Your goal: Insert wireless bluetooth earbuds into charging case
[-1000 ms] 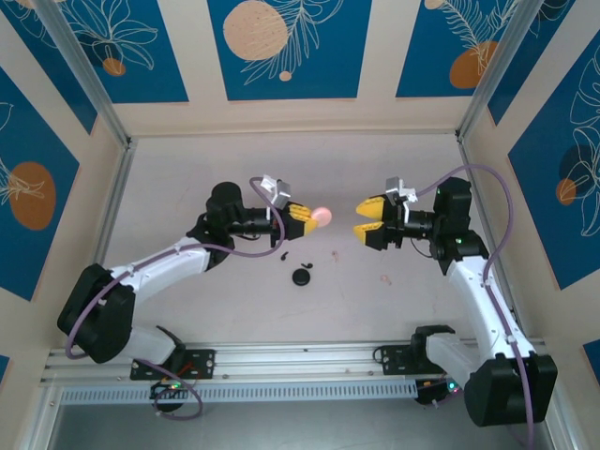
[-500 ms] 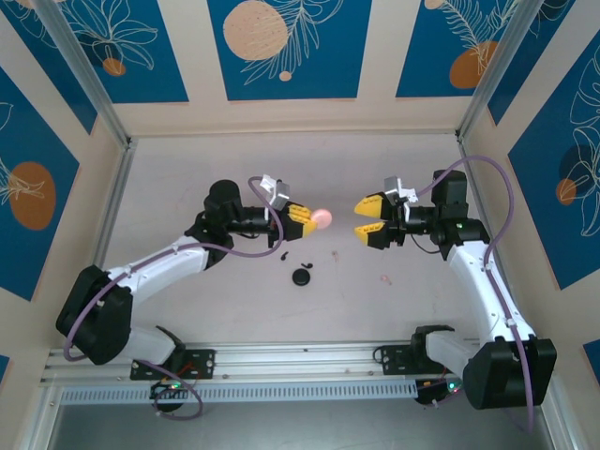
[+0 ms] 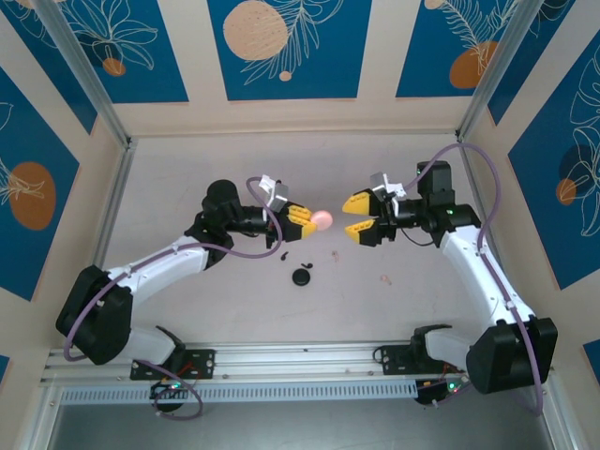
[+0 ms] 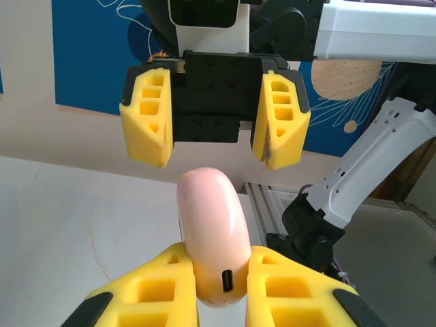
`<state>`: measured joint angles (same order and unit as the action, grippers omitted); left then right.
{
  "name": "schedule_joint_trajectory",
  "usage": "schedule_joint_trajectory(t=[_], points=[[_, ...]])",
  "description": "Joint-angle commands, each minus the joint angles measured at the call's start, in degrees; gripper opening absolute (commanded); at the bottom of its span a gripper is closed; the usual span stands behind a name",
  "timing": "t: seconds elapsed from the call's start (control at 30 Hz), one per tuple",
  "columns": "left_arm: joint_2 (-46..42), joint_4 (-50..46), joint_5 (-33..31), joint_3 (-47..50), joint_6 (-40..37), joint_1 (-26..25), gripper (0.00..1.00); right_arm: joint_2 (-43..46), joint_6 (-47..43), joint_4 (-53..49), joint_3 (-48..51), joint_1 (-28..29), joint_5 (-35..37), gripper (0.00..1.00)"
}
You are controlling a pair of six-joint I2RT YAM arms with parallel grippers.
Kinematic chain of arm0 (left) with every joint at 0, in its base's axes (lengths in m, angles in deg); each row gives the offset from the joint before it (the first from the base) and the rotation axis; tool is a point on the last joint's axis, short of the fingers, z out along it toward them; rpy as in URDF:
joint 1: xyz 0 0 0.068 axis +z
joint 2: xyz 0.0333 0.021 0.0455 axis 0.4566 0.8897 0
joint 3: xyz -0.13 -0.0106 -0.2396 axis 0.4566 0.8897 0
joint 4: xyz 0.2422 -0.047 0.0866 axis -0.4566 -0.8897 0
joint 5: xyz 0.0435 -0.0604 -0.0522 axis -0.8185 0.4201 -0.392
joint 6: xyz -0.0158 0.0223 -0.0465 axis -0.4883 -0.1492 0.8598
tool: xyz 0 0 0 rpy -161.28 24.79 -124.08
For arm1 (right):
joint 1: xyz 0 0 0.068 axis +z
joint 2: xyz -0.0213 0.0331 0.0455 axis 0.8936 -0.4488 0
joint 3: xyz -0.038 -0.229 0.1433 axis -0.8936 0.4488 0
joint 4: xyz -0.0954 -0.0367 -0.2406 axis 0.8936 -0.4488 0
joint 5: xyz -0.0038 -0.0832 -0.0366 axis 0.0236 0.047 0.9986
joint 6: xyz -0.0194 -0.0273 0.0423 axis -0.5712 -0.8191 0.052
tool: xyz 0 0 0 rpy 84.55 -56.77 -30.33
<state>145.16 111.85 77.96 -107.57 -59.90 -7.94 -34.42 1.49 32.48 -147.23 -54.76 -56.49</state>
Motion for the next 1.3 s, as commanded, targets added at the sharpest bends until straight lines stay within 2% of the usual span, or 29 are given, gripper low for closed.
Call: schedule_joint_trajectory(t=[0.0,0.27,0.4,0.5,0.67,0.77,0.83,0.93,1.03,1.1,1.27], points=[[0.35,4.84,2.77,-1.04,1.77,0.49,0.16,-1.40,-2.57,-3.00,-2.22,2.76,0.70,0.61],[-0.53,6.48,2.88,-0.52,2.58,0.53,0.17,-6.93,-4.13,-3.88,-6.34,7.17,1.70,0.61],[-0.70,6.66,3.08,-0.51,2.66,0.48,0.17,-7.96,-4.31,-3.88,-7.20,8.65,1.39,0.55],[-0.80,7.00,2.99,-0.34,2.85,0.49,0.17,-8.08,-4.50,-3.90,-7.29,8.94,0.73,0.45],[-0.71,7.80,2.92,0.01,3.26,0.49,0.17,-7.86,-6.09,-5.48,-7.72,8.99,-0.21,0.21],[-0.71,7.39,2.39,0.34,2.67,0.48,0.22,-7.44,-7.12,-6.51,-7.90,8.91,0.36,0.17],[-0.92,5.77,1.67,0.62,1.10,0.49,0.32,-7.03,-7.41,-7.14,-7.99,8.83,1.90,0.16],[-2.11,0.01,-0.24,0.90,-4.15,0.53,0.43,-5.73,-7.43,-8.23,-7.75,8.87,7.52,0.16],[-4.14,-13.84,-5.08,-0.25,-14.74,0.44,0.53,-4.17,-7.32,-9.02,-6.92,9.33,17.77,0.16],[-5.39,-22.77,-7.74,-1.52,-21.39,0.40,0.56,-3.41,-7.57,-8.93,-6.11,10.08,24.82,0.16],[-7.98,-36.79,-11.77,-3.72,-31.07,0.25,0.59,-2.50,-13.73,-11.61,-5.44,14.76,38.59,0.16]])
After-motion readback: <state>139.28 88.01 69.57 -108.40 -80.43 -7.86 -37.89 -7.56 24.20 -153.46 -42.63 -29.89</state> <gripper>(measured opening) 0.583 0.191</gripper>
